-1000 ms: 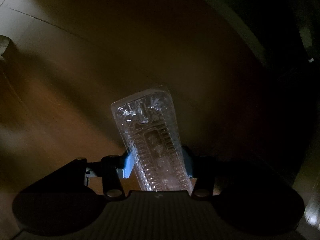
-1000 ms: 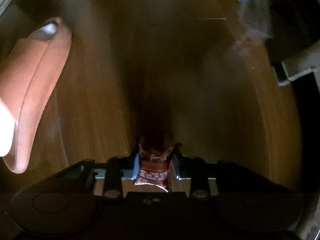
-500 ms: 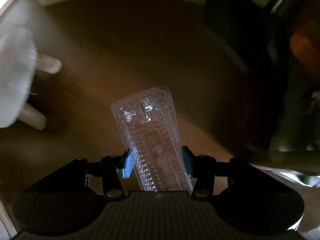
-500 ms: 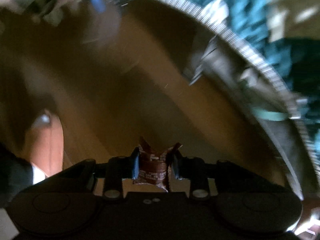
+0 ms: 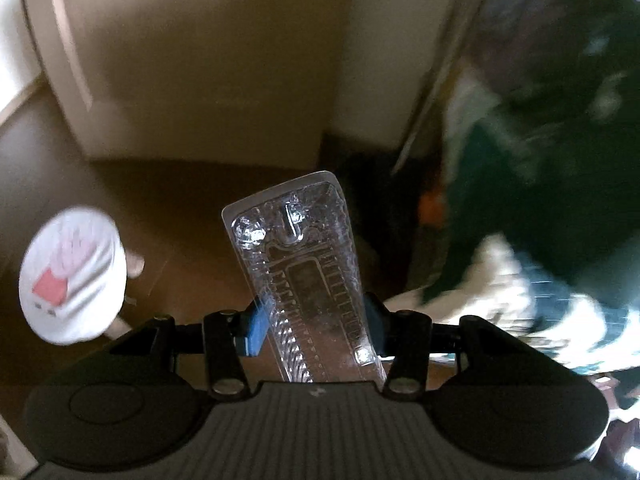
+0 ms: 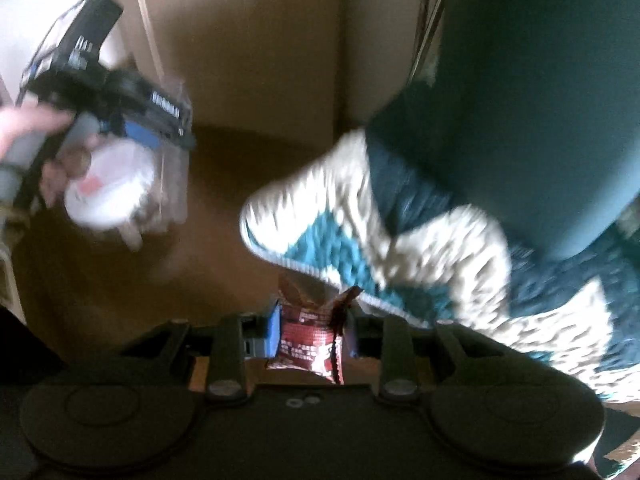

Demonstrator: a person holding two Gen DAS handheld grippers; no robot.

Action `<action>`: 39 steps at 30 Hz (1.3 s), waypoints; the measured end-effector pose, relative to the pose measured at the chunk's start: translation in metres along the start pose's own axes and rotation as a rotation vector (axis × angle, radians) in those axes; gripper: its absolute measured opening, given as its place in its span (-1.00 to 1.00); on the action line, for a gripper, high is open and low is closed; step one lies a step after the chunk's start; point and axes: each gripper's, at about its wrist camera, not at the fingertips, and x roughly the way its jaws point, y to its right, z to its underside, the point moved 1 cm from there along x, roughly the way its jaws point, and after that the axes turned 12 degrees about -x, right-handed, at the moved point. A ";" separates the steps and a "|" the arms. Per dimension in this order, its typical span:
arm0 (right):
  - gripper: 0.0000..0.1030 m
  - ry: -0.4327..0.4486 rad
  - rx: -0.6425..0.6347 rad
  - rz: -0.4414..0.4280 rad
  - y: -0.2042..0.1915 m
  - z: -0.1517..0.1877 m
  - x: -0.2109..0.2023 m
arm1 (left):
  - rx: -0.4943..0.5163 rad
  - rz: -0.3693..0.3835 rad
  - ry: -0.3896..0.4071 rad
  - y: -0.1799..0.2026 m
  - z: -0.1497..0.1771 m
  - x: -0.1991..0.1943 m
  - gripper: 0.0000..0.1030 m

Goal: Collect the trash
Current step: 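Carry the clear tray and snack wrapper in both tools over the teal bin, then open both tools to drop the clear tray and snack wrapper into the bin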

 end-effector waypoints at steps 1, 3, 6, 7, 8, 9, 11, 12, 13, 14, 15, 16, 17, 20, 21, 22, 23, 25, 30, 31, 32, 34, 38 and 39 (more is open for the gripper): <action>-0.42 0.022 0.001 0.008 0.001 -0.003 -0.015 | 0.013 0.017 0.016 0.003 -0.001 -0.015 -0.05; -0.42 0.066 -0.003 0.028 0.003 -0.009 -0.044 | 0.041 0.056 0.053 0.014 -0.001 -0.048 -0.05; -0.42 0.130 -0.022 0.067 0.008 -0.017 -0.085 | 0.075 0.111 0.107 0.035 0.001 -0.087 -0.05; -0.43 0.150 -0.028 0.080 0.010 -0.020 -0.097 | 0.088 0.130 0.128 0.042 -0.001 -0.102 -0.05; -0.42 0.174 -0.034 0.099 0.013 -0.024 -0.109 | 0.102 0.148 0.150 0.051 -0.003 -0.119 -0.05; -0.43 0.196 -0.036 0.116 0.016 -0.029 -0.121 | 0.114 0.162 0.170 0.059 -0.005 -0.131 -0.05; -0.43 0.244 -0.034 0.143 0.026 -0.038 -0.143 | 0.137 0.188 0.213 0.075 -0.008 -0.153 -0.05; -0.43 0.269 -0.035 0.163 0.030 -0.043 -0.154 | 0.149 0.202 0.235 0.085 -0.011 -0.166 -0.05; -0.43 0.294 -0.038 0.185 0.035 -0.049 -0.166 | 0.162 0.217 0.257 0.096 -0.015 -0.179 -0.05; -0.43 0.319 -0.041 0.207 0.041 -0.056 -0.177 | 0.174 0.230 0.278 0.107 -0.019 -0.191 -0.05; -0.43 0.341 -0.043 0.226 0.047 -0.063 -0.186 | 0.186 0.243 0.295 0.116 -0.023 -0.199 -0.05; -0.43 0.363 -0.044 0.245 0.053 -0.070 -0.196 | 0.198 0.255 0.315 0.128 -0.028 -0.209 -0.05; -0.43 0.383 -0.043 0.265 0.060 -0.078 -0.205 | 0.207 0.265 0.330 0.139 -0.031 -0.216 -0.05; -0.43 0.435 -0.017 0.299 0.082 -0.100 -0.231 | 0.234 0.303 0.372 0.171 -0.046 -0.240 -0.05; -0.43 0.448 -0.007 0.307 0.090 -0.106 -0.236 | 0.238 0.316 0.383 0.182 -0.051 -0.246 -0.05; -0.43 0.461 0.006 0.316 0.098 -0.113 -0.241 | 0.244 0.330 0.390 0.189 -0.054 -0.252 -0.05; -0.43 0.470 0.017 0.322 0.108 -0.117 -0.243 | 0.250 0.344 0.395 0.198 -0.058 -0.256 -0.05; -0.42 0.479 0.038 0.340 0.122 -0.127 -0.245 | 0.266 0.351 0.410 0.219 -0.067 -0.256 -0.05; -0.42 0.473 0.083 0.366 0.158 -0.143 -0.233 | 0.309 0.343 0.458 0.264 -0.083 -0.251 -0.05; -0.42 0.466 0.093 0.366 0.165 -0.144 -0.230 | 0.312 0.343 0.458 0.268 -0.084 -0.248 -0.05; -0.42 0.455 0.099 0.365 0.170 -0.142 -0.225 | 0.312 0.343 0.454 0.275 -0.087 -0.244 -0.05; -0.42 0.431 0.101 0.375 0.181 -0.144 -0.212 | 0.318 0.341 0.443 0.287 -0.091 -0.235 -0.05; -0.42 0.383 0.095 0.376 0.196 -0.142 -0.192 | 0.346 0.319 0.417 0.307 -0.096 -0.206 -0.04; -0.42 0.368 0.096 0.373 0.200 -0.142 -0.186 | 0.352 0.309 0.410 0.312 -0.096 -0.198 -0.05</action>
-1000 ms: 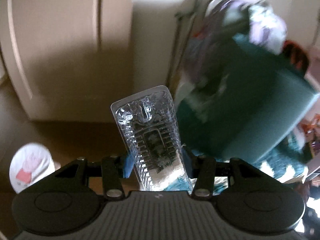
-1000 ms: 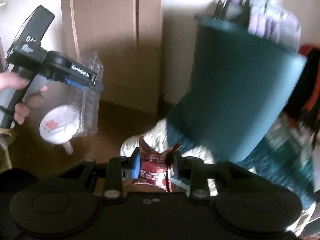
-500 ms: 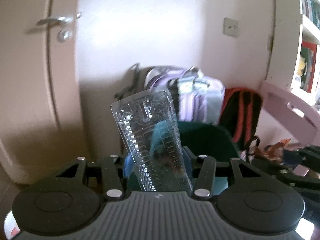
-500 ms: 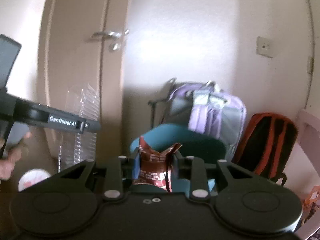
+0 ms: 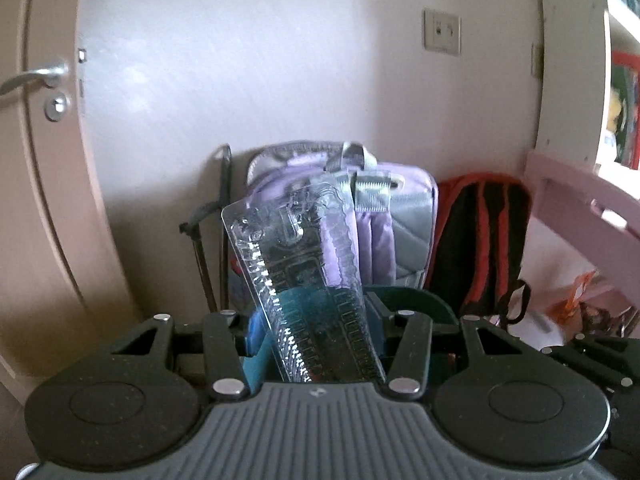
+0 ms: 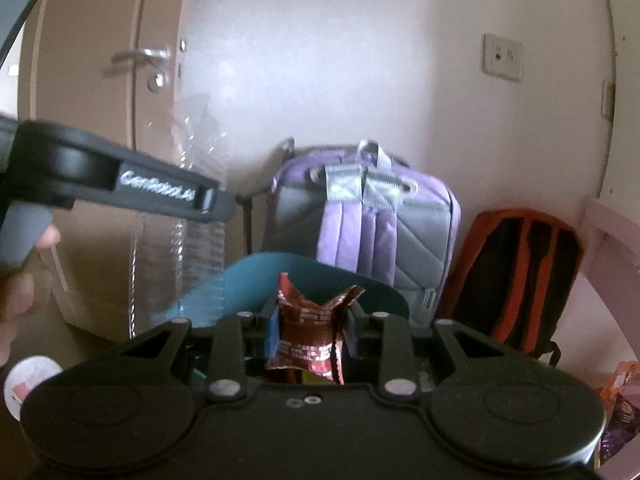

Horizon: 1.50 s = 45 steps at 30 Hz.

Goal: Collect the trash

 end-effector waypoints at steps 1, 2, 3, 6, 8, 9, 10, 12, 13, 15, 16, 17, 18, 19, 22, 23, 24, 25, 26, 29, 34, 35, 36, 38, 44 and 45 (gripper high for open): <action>-0.42 -0.015 -0.001 -0.002 0.001 0.002 0.006 | 0.004 -0.005 -0.014 0.002 0.002 0.009 -0.04; -0.42 -0.030 -0.004 -0.005 0.002 0.005 0.013 | 0.003 -0.004 -0.029 0.002 0.005 0.017 -0.04; -0.42 -0.041 -0.008 -0.009 0.003 0.008 0.019 | 0.001 -0.002 -0.045 0.002 0.008 0.025 -0.04; -0.41 -0.077 -0.015 -0.026 0.003 0.014 0.035 | 0.002 0.000 -0.095 0.003 0.016 0.047 -0.03; -0.40 -0.099 -0.009 -0.034 0.003 0.017 0.044 | 0.007 -0.003 -0.119 0.002 0.022 0.059 -0.03; -0.40 -0.107 -0.006 -0.042 0.003 0.019 0.048 | 0.005 -0.005 -0.129 0.001 0.023 0.064 -0.03; -0.39 -0.114 -0.008 -0.047 0.001 0.021 0.049 | 0.001 -0.004 -0.140 0.000 0.024 0.068 -0.03; -0.34 -0.125 -0.013 -0.058 -0.001 0.023 0.054 | -0.007 0.005 -0.152 -0.002 0.026 0.075 -0.02; -0.32 -0.128 -0.014 -0.058 -0.001 0.024 0.056 | 0.003 0.008 -0.153 -0.002 0.028 0.077 -0.02; -0.29 -0.138 -0.008 -0.058 -0.001 0.027 0.060 | 0.027 -0.005 -0.151 0.000 0.031 0.083 -0.02; -0.29 -0.145 -0.002 -0.062 0.000 0.028 0.062 | 0.030 -0.013 -0.156 0.000 0.032 0.086 -0.02; -0.27 -0.149 0.001 -0.065 0.000 0.029 0.064 | 0.028 -0.019 -0.168 0.000 0.034 0.091 -0.02; -0.20 -0.151 0.001 -0.063 0.000 0.030 0.065 | 0.022 -0.017 -0.176 -0.001 0.035 0.094 -0.02; -0.14 -0.151 -0.001 -0.061 0.001 0.031 0.066 | 0.017 -0.013 -0.182 -0.001 0.037 0.097 0.00; 0.21 -0.136 0.004 -0.065 0.002 0.031 0.066 | -0.003 -0.011 -0.190 -0.002 0.041 0.101 0.19; 0.23 -0.130 0.003 -0.062 0.001 0.032 0.064 | -0.008 -0.013 -0.188 -0.003 0.042 0.100 0.29; 0.25 -0.126 0.000 -0.060 0.001 0.032 0.063 | -0.009 -0.016 -0.184 -0.003 0.043 0.099 0.34; 0.28 -0.125 0.001 -0.059 0.001 0.032 0.063 | -0.008 -0.014 -0.180 -0.003 0.044 0.097 0.35; 0.35 -0.121 0.003 -0.057 0.001 0.032 0.061 | -0.008 -0.009 -0.178 -0.003 0.045 0.094 0.37; 0.47 -0.102 0.016 -0.052 0.002 0.032 0.054 | -0.016 -0.005 -0.162 -0.006 0.044 0.083 0.41; 0.74 -0.062 0.042 -0.058 0.002 0.032 0.034 | -0.047 -0.003 -0.117 -0.014 0.042 0.054 0.60; 0.82 -0.051 0.044 -0.063 0.002 0.032 0.028 | -0.051 -0.001 -0.112 -0.016 0.041 0.047 0.60; 0.91 -0.040 0.046 -0.062 0.002 0.032 0.023 | -0.054 0.001 -0.107 -0.017 0.041 0.042 0.61; 0.98 -0.015 0.048 -0.055 0.002 0.031 0.010 | -0.058 0.004 -0.096 -0.019 0.040 0.030 0.64; 0.99 0.034 0.054 -0.031 0.003 0.027 -0.026 | -0.068 0.014 -0.060 -0.019 0.040 -0.004 0.90; 0.99 0.042 0.057 -0.026 0.004 0.027 -0.033 | -0.065 0.018 -0.052 -0.019 0.040 -0.010 0.94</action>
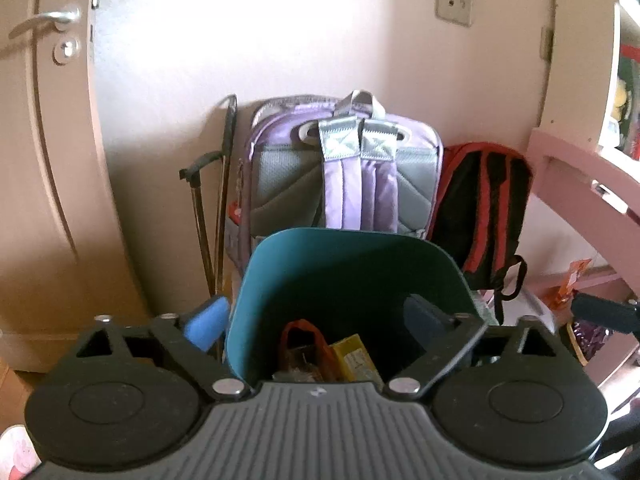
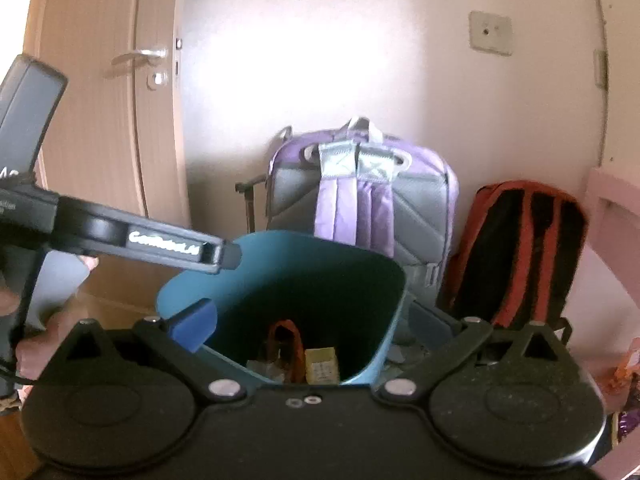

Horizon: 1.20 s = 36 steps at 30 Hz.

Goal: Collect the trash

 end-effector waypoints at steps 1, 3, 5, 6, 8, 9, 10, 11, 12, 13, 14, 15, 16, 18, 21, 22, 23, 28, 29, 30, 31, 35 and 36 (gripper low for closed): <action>0.99 0.006 0.001 0.003 0.000 0.000 -0.006 | 0.005 0.005 0.011 0.001 0.001 -0.007 0.94; 0.99 0.020 0.001 0.016 0.001 0.000 -0.018 | 0.016 0.005 0.026 0.002 0.004 -0.019 0.94; 0.99 0.036 0.007 0.019 0.003 0.001 -0.028 | 0.027 -0.005 0.038 0.004 0.007 -0.029 0.94; 0.99 0.038 0.010 0.021 0.003 0.001 -0.033 | 0.032 -0.005 0.041 0.005 0.009 -0.035 0.94; 0.99 0.046 0.016 0.024 0.004 0.001 -0.043 | 0.036 0.001 0.046 0.005 0.013 -0.046 0.94; 0.99 0.049 0.019 0.026 0.004 0.002 -0.047 | 0.038 0.002 0.048 0.006 0.015 -0.051 0.94; 1.00 0.051 0.020 0.027 0.004 0.002 -0.051 | 0.041 0.004 0.051 0.006 0.016 -0.056 0.94; 1.00 0.054 0.021 0.028 0.004 0.002 -0.056 | 0.046 0.008 0.054 0.007 0.019 -0.062 0.94; 1.00 0.060 0.020 0.029 0.004 0.003 -0.061 | 0.050 0.010 0.053 0.008 0.021 -0.066 0.94; 1.00 0.064 0.020 0.030 0.003 0.003 -0.065 | 0.050 0.013 0.052 0.008 0.023 -0.070 0.94; 1.00 0.066 0.018 0.030 0.003 0.004 -0.069 | 0.046 0.015 0.053 0.009 0.026 -0.075 0.94; 1.00 0.068 0.018 0.030 0.002 0.004 -0.073 | 0.047 0.018 0.053 0.009 0.029 -0.079 0.94; 1.00 0.069 0.020 0.029 0.001 0.005 -0.076 | 0.050 0.019 0.055 0.010 0.031 -0.083 0.94; 1.00 0.072 0.027 0.030 0.001 0.007 -0.084 | 0.054 0.015 0.064 0.011 0.038 -0.093 0.94; 1.00 0.076 0.033 0.040 0.000 0.012 -0.095 | 0.049 0.013 0.066 0.010 0.047 -0.104 0.95; 1.00 0.079 0.037 0.042 0.000 0.013 -0.099 | 0.048 0.014 0.059 0.010 0.050 -0.106 0.95; 1.00 0.077 0.041 0.043 0.000 0.014 -0.102 | 0.045 0.016 0.051 0.009 0.053 -0.108 0.95; 1.00 0.088 0.066 0.054 0.000 0.021 -0.117 | 0.039 0.016 0.038 0.005 0.068 -0.116 0.95; 1.00 0.088 0.068 0.055 0.000 0.023 -0.119 | 0.034 0.018 0.036 0.004 0.071 -0.118 0.95; 1.00 0.087 0.070 0.055 -0.001 0.024 -0.121 | 0.028 0.023 0.035 0.003 0.074 -0.120 0.95; 1.00 0.085 0.072 0.058 -0.002 0.025 -0.123 | 0.021 0.025 0.032 0.002 0.076 -0.122 0.95; 1.00 0.091 0.070 0.068 -0.006 0.028 -0.130 | 0.021 0.031 0.030 0.000 0.084 -0.129 0.94; 1.00 0.094 0.071 0.067 -0.007 0.028 -0.132 | 0.021 0.031 0.034 0.000 0.085 -0.131 0.95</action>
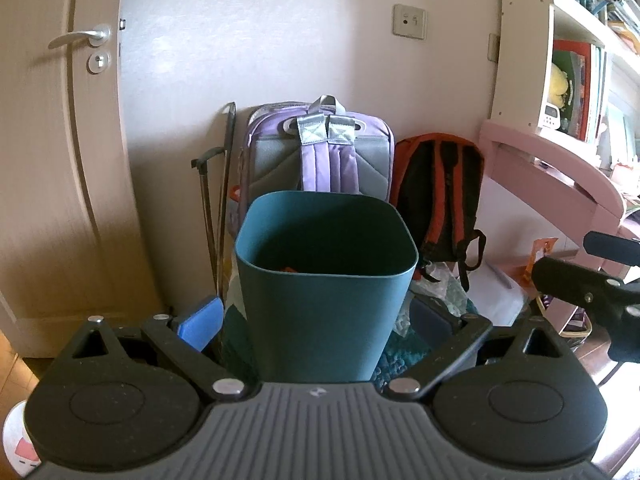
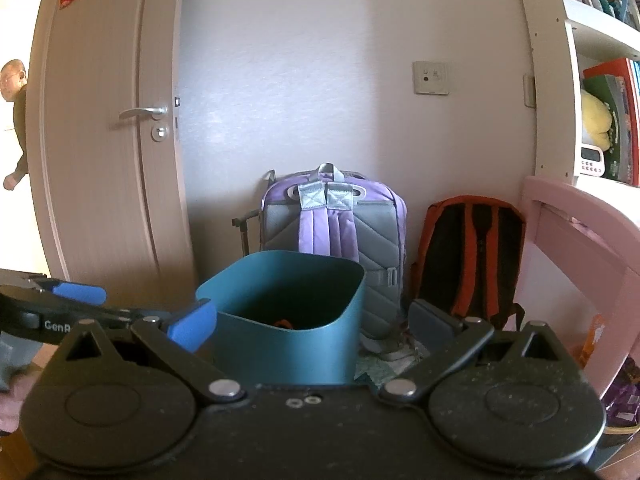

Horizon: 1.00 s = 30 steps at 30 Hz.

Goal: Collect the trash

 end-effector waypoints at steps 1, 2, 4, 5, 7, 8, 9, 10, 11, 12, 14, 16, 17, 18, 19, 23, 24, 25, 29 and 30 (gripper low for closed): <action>1.00 0.003 0.001 -0.002 -0.001 0.000 -0.001 | 0.002 0.002 0.005 0.000 0.001 -0.002 0.95; 1.00 0.005 0.001 -0.003 -0.002 0.000 -0.003 | 0.005 0.004 0.009 0.000 0.002 -0.004 0.95; 1.00 0.007 -0.006 -0.004 -0.004 0.000 -0.005 | 0.007 0.000 0.017 0.000 0.002 -0.006 0.95; 1.00 0.007 -0.008 -0.005 -0.005 0.000 -0.006 | 0.006 -0.001 0.020 0.000 0.002 -0.007 0.95; 1.00 0.006 -0.009 -0.012 -0.006 -0.001 -0.008 | 0.006 -0.003 0.024 0.000 0.002 -0.008 0.95; 1.00 0.006 -0.013 -0.013 -0.007 -0.001 -0.008 | 0.008 -0.002 0.027 0.000 0.002 -0.009 0.95; 1.00 0.007 -0.015 -0.013 -0.008 -0.001 -0.009 | 0.011 -0.001 0.028 0.001 0.003 -0.010 0.95; 1.00 0.007 -0.017 -0.015 -0.009 -0.001 -0.009 | 0.012 0.001 0.030 0.000 0.002 -0.011 0.95; 1.00 0.008 -0.017 -0.015 -0.009 -0.001 -0.010 | 0.015 0.002 0.032 0.001 0.003 -0.011 0.95; 1.00 0.008 -0.016 -0.014 -0.009 -0.001 -0.011 | 0.016 0.003 0.033 0.000 0.003 -0.012 0.95; 1.00 0.006 -0.013 -0.016 -0.009 -0.002 -0.010 | 0.019 0.005 0.036 0.001 0.003 -0.013 0.95; 1.00 0.005 -0.010 -0.016 -0.008 -0.001 -0.011 | 0.022 0.006 0.041 0.002 0.003 -0.014 0.95; 1.00 0.005 -0.011 -0.018 -0.008 -0.001 -0.010 | 0.023 0.005 0.043 0.002 0.003 -0.015 0.95; 1.00 0.004 -0.011 -0.017 -0.008 -0.001 -0.010 | 0.021 0.006 0.045 0.002 0.003 -0.015 0.95; 1.00 0.004 -0.011 -0.017 -0.008 -0.001 -0.010 | 0.019 0.008 0.046 0.001 0.003 -0.016 0.95; 1.00 0.004 -0.010 -0.019 -0.008 -0.001 -0.010 | 0.016 0.013 0.043 0.000 0.003 -0.017 0.95; 1.00 0.003 -0.009 -0.020 -0.008 -0.001 -0.009 | 0.018 0.014 0.043 0.000 0.003 -0.017 0.95; 1.00 0.002 -0.007 -0.022 -0.007 -0.001 -0.009 | 0.020 0.012 0.044 0.001 0.003 -0.017 0.95; 1.00 0.001 -0.005 -0.023 -0.008 -0.001 -0.008 | 0.020 0.011 0.044 0.001 0.003 -0.017 0.95; 1.00 0.000 -0.006 -0.024 -0.008 0.000 -0.008 | 0.021 0.012 0.044 0.000 0.003 -0.017 0.95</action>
